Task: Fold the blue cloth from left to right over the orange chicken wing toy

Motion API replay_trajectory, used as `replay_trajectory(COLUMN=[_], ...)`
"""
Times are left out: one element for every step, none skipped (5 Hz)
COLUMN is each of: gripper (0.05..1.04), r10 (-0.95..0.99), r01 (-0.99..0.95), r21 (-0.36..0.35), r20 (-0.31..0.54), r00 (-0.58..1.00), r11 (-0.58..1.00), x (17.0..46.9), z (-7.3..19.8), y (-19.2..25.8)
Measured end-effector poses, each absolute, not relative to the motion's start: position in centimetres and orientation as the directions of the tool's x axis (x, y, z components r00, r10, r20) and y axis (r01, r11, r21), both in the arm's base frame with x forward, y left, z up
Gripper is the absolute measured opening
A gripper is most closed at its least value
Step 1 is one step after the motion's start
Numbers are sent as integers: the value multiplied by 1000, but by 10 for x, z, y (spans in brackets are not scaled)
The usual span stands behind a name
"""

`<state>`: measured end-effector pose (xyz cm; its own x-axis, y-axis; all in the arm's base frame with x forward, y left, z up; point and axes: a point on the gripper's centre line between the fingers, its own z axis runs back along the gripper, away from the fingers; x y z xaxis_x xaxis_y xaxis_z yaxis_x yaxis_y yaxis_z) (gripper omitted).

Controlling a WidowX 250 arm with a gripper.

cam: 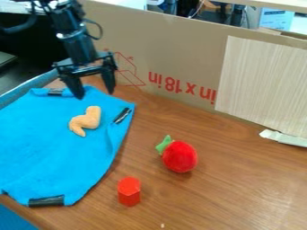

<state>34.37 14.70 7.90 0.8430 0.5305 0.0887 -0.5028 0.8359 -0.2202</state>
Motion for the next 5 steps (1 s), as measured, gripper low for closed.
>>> replay_trajectory(gripper=[999, 999, 999, 999, 999], r10=[560, 583, 605, 593, 606], r01=[-532, -551, -577, -570, -588], r21=[-211, -221, -212, -191, -166], r20=[107, 120, 100, 97, 97], r00=[821, 803, 790, 799, 789], r11=[820, 805, 788, 799, 792], x=[333, 321, 302, 284, 265], z=[74, 74, 59, 52, 50], y=[169, 193, 215, 227, 248])
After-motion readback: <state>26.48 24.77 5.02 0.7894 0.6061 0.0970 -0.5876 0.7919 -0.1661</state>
